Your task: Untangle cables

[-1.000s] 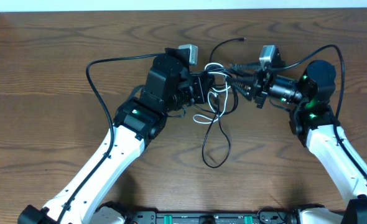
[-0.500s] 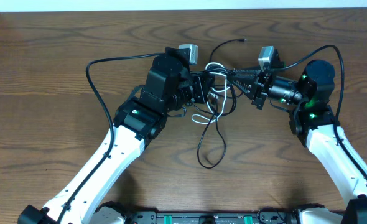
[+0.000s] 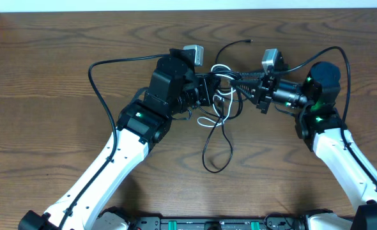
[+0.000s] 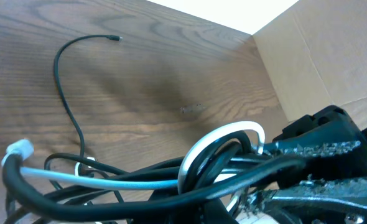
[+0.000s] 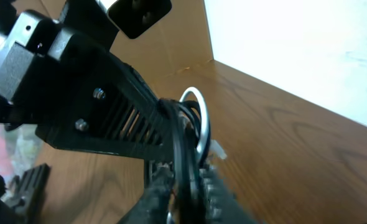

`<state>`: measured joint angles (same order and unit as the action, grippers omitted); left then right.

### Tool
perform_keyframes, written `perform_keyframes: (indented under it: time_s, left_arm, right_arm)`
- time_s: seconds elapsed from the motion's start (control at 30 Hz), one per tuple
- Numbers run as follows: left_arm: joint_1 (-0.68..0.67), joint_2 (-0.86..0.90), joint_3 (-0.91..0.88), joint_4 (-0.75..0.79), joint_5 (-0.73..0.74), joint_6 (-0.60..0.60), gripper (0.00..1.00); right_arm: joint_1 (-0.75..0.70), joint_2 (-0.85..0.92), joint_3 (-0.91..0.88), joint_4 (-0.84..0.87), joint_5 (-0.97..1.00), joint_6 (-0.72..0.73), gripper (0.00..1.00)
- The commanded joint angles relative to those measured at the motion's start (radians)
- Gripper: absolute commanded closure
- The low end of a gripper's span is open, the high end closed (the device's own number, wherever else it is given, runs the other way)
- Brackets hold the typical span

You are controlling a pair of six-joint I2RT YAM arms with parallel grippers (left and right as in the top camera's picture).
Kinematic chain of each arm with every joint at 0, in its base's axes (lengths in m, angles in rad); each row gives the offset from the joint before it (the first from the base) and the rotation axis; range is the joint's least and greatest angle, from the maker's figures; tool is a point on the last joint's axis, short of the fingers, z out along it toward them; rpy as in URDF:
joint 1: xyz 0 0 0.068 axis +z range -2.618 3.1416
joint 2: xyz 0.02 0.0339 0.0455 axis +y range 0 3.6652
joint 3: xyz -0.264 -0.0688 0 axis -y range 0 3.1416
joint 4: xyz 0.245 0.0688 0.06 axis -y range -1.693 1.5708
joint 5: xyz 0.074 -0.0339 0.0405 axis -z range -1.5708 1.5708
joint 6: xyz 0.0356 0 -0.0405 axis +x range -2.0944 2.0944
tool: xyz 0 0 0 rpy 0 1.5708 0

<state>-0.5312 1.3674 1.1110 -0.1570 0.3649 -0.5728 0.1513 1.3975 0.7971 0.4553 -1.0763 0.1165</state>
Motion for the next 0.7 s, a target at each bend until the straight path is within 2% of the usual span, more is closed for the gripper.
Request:
perform_keyframes:
  time_s: [0.0, 0.13, 0.37, 0.53, 0.67]
  left_arm:
    - [0.001, -0.006, 0.006, 0.008, 0.013, -0.008, 0.92]
    - [0.002, -0.006, 0.006, 0.004, 0.007, -0.007, 0.93]
    - [0.002, -0.006, 0.006, -0.045, -0.091, -0.010, 0.93]
    - [0.008, -0.006, 0.006, -0.133, -0.259, -0.139, 0.93]
    - [0.018, -0.006, 0.006, -0.153, -0.280, -0.174, 0.93]
  right_arm:
    - [0.011, -0.012, 0.007, -0.003, 0.002, -0.003, 0.99]
    - [0.011, -0.012, 0.007, -0.002, 0.016, -0.003, 0.99]
    - [0.009, -0.012, 0.007, -0.003, 0.032, -0.002, 0.99]
    - [-0.021, -0.012, 0.007, -0.004, 0.067, 0.000, 0.99]
    - [-0.055, -0.012, 0.007, -0.042, 0.114, 0.010, 0.99]
